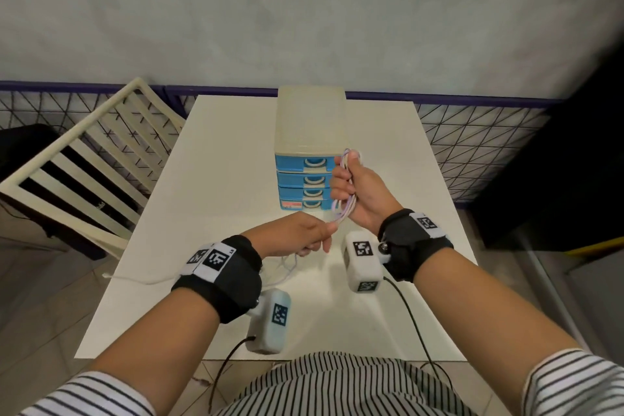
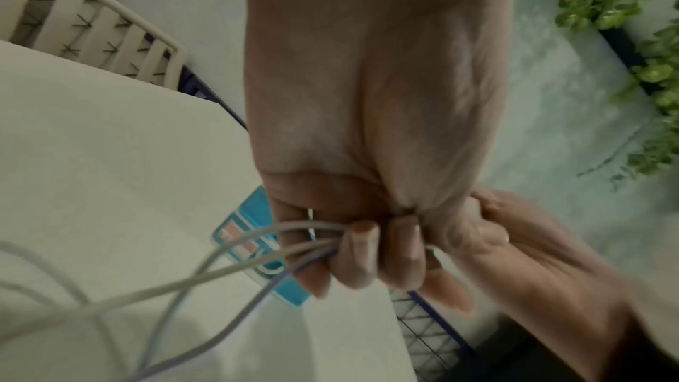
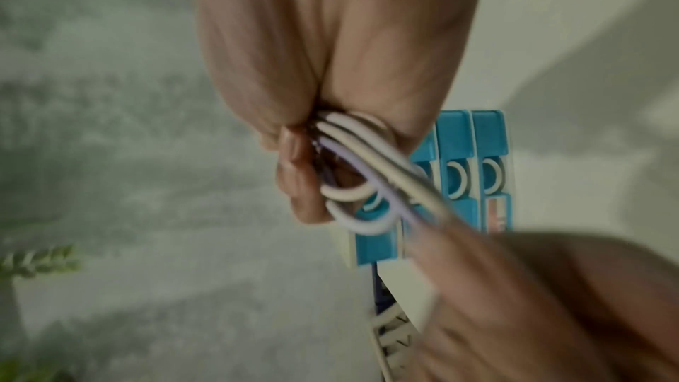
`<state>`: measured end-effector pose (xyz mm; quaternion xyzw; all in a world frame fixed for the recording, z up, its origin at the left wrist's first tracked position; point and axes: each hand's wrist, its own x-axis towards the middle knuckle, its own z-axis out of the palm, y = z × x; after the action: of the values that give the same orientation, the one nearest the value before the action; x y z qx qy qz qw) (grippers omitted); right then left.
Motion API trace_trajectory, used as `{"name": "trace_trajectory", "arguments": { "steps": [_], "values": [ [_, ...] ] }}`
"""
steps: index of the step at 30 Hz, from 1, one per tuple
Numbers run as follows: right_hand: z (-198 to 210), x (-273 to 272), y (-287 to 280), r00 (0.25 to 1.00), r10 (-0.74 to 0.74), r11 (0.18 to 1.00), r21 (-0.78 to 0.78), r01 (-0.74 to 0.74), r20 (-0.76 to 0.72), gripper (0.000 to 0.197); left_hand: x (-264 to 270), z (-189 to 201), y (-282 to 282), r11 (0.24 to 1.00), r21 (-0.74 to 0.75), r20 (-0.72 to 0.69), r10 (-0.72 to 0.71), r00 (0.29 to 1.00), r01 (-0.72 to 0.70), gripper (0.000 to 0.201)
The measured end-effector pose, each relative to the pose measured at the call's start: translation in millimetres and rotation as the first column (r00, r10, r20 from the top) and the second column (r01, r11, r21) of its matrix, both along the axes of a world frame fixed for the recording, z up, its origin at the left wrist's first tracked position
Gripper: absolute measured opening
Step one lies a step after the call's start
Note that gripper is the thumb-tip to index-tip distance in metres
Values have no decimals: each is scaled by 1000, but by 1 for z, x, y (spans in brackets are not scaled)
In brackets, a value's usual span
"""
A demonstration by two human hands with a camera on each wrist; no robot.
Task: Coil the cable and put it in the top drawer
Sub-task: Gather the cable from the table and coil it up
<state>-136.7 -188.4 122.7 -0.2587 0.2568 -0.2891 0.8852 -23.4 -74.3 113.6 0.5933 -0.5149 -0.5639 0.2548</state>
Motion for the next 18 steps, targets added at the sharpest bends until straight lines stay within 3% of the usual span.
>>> {"name": "trace_trajectory", "arguments": {
  "steps": [2, 4, 8, 11, 15, 18],
  "values": [
    [5, -7, -7, 1000, 15, 999, -34, -16, -22, 35, 11, 0, 3, 999, -38, 98, 11, 995, -8, 34],
    [9, -13, -9, 991, 60, 993, -92, -71, -116, 31, 17, 0, 2, 986, -167, 231, 61, 971, -22, 24],
    [9, -15, -5, 927, 157, 926, -276, -258, -342, 28, 16, 3, -5, 921, -379, 329, 224, 917, -89, 12],
    [7, -15, -1, 805, 195, 785, -403, -471, -560, 35, 15, 5, -7, 896, -432, 316, 261, 912, -107, 26],
    [11, -16, 7, 693, 418, 669, -317, -672, -587, 39, 7, 17, -6, 877, -453, 327, 332, 885, -162, 61],
    [20, -16, 13, 596, 490, 541, -313, -780, -636, 31, 2, 24, -5, 866, -474, 353, 354, 866, -161, 69]
  ]
}}
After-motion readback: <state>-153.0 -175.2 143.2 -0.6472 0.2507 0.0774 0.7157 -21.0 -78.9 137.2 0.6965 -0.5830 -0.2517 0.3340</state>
